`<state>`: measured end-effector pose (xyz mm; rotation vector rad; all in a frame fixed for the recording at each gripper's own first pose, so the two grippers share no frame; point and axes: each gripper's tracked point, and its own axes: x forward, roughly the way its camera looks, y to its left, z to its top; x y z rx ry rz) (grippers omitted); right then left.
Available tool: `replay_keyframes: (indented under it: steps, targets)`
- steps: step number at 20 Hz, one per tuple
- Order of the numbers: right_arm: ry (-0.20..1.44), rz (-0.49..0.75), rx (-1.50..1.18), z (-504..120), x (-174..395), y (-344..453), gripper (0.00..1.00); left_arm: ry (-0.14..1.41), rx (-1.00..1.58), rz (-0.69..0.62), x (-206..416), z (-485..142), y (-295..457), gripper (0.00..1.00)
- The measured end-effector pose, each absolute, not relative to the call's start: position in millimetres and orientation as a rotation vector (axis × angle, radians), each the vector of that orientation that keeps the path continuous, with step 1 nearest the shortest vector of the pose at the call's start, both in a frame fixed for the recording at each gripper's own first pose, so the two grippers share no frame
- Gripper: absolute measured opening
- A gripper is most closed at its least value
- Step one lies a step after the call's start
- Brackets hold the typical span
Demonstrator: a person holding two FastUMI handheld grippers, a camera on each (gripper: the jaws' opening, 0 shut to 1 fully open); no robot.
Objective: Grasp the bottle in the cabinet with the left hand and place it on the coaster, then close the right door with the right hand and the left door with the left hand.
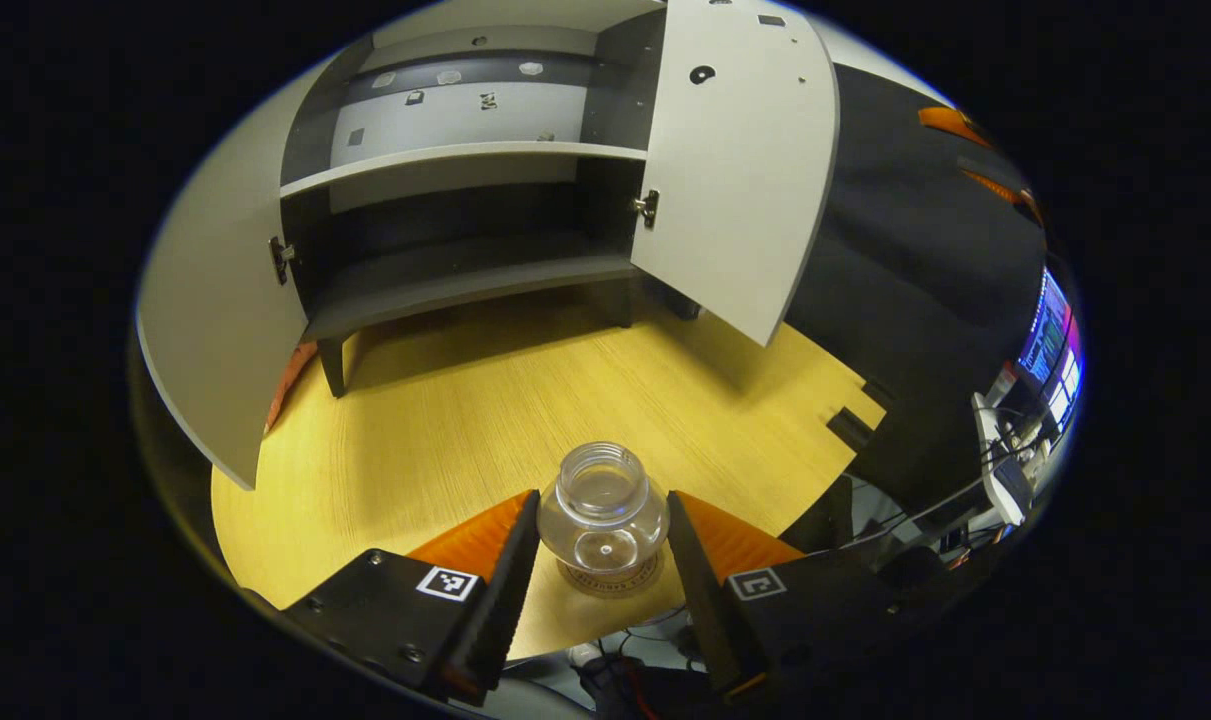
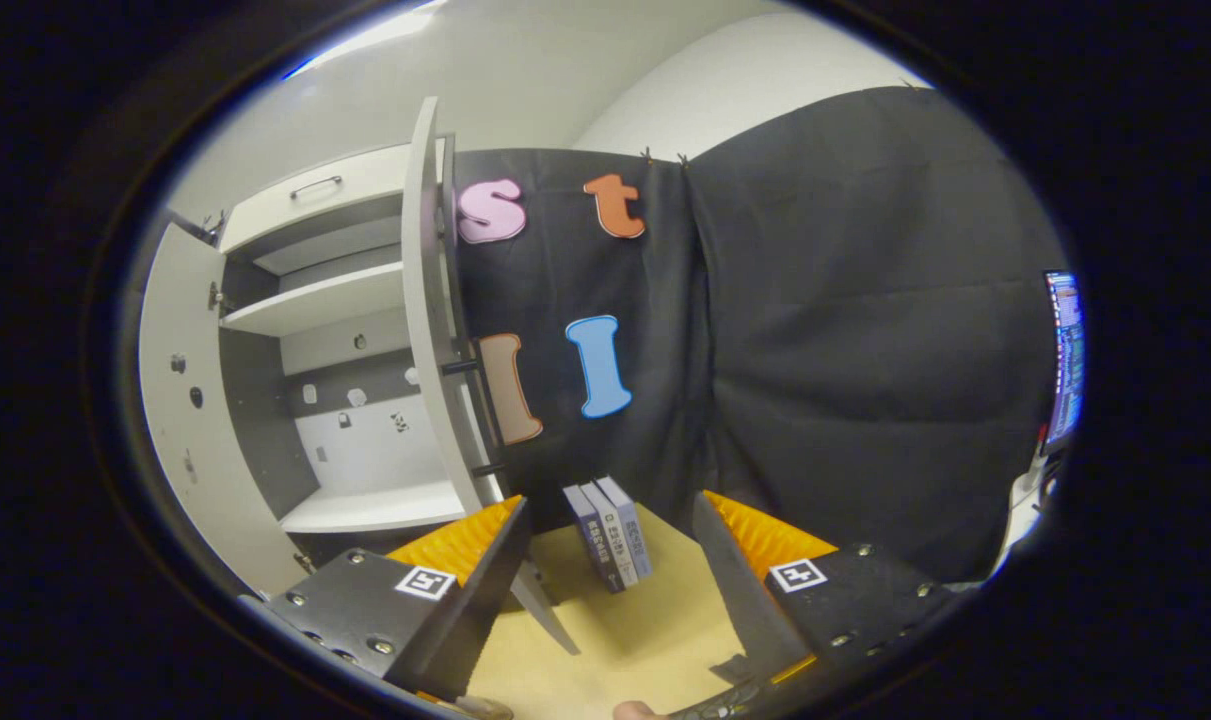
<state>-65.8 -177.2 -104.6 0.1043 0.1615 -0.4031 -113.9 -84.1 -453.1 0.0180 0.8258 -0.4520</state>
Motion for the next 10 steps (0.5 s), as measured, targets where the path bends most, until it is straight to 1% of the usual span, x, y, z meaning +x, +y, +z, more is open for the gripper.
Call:
replay_keyframes:
  steps: [1, 2, 3, 7, 10]
  targets:
    - [0.164, -0.403, 0.104, -106.0, -65.8, -176.9, 0.98, 0.836, 0.025, -0.452, -116.4, -454.4, -82.9, 0.76]
    - [0.165, -0.404, 0.103, -106.4, -66.1, -177.0, 0.98, 0.844, 0.029, -0.45, -118.4, -455.8, -82.9, 0.76]
    - [0.166, -0.406, 0.102, -107.4, -66.0, -178.1, 0.94, 0.848, 0.031, -0.447, -118.7, -456.5, -83.1, 0.76]
    - [0.17, -0.405, 0.099, -108.2, -66.3, -179.7, 0.94, 0.843, 0.036, -0.446, -119.0, -453.7, -86.7, 0.79]
    - [0.172, -0.403, 0.105, -110.4, -65.2, -178.4, 0.94, 0.837, 0.044, -0.445, -117.8, -449.4, -87.3, 0.79]
